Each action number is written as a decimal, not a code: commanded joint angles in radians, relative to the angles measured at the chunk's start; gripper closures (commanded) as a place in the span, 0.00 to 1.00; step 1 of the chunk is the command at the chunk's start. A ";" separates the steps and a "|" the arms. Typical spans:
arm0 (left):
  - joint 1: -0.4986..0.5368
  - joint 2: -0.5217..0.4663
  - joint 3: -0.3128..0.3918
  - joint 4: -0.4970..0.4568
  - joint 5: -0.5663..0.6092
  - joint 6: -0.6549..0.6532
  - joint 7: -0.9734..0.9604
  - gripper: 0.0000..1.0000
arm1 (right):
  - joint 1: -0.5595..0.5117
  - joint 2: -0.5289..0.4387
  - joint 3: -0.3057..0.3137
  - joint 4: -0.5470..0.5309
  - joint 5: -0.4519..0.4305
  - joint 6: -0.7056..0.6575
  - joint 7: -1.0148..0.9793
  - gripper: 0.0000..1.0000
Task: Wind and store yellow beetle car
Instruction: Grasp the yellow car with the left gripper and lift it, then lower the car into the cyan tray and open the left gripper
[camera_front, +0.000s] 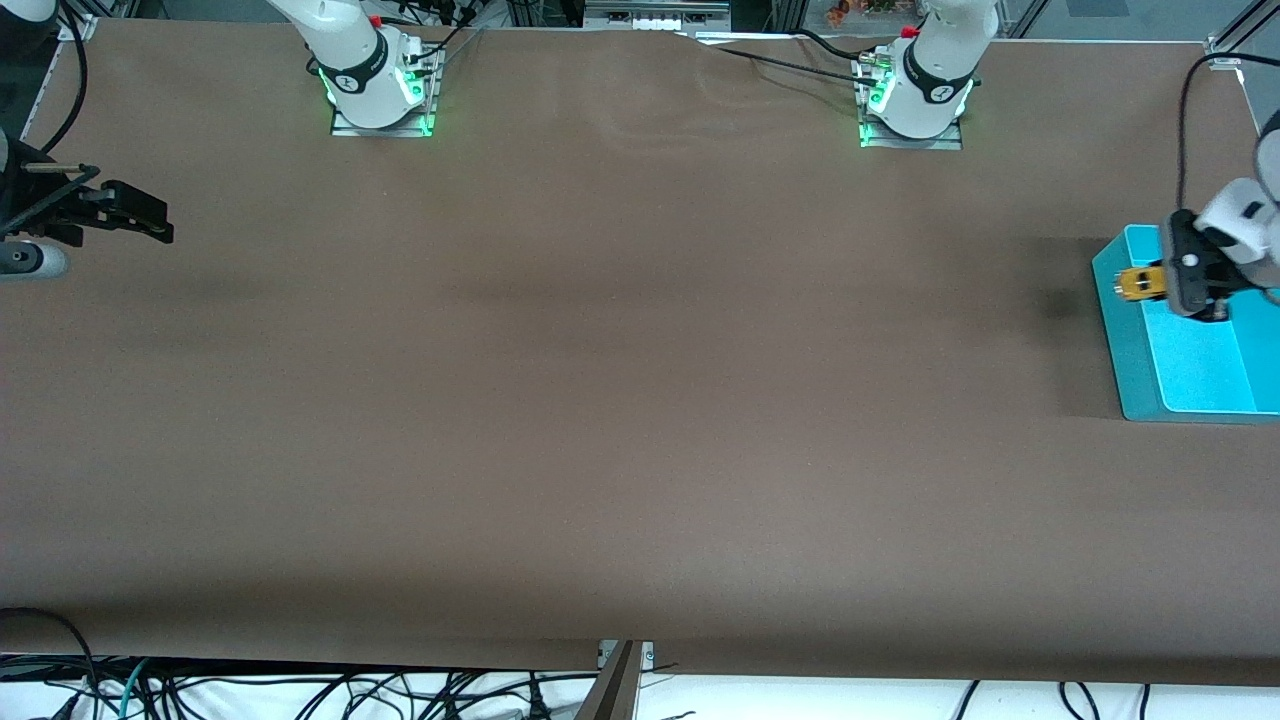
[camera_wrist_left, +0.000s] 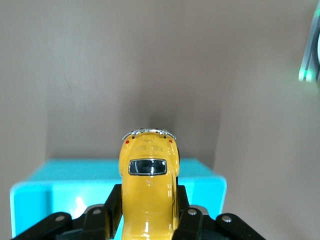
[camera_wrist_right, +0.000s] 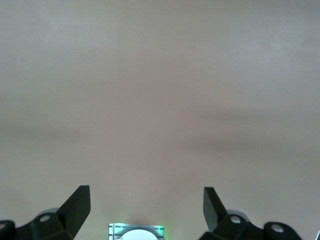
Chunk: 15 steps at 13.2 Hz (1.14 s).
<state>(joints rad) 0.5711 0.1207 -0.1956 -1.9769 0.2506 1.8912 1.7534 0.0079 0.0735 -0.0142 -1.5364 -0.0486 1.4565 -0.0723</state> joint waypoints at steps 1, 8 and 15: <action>0.136 0.106 -0.004 0.052 0.051 0.092 0.133 0.83 | 0.001 -0.018 0.004 -0.042 0.013 0.007 0.028 0.00; 0.314 0.376 -0.007 0.050 0.041 0.468 0.275 0.75 | 0.000 0.018 0.004 -0.025 0.029 0.022 0.016 0.00; 0.312 0.257 -0.050 0.072 -0.023 0.332 0.249 0.00 | 0.001 0.049 0.004 0.021 0.026 0.021 0.017 0.00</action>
<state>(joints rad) 0.8817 0.4809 -0.2193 -1.9126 0.2695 2.3351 2.0090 0.0107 0.1126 -0.0130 -1.5432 -0.0359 1.4811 -0.0666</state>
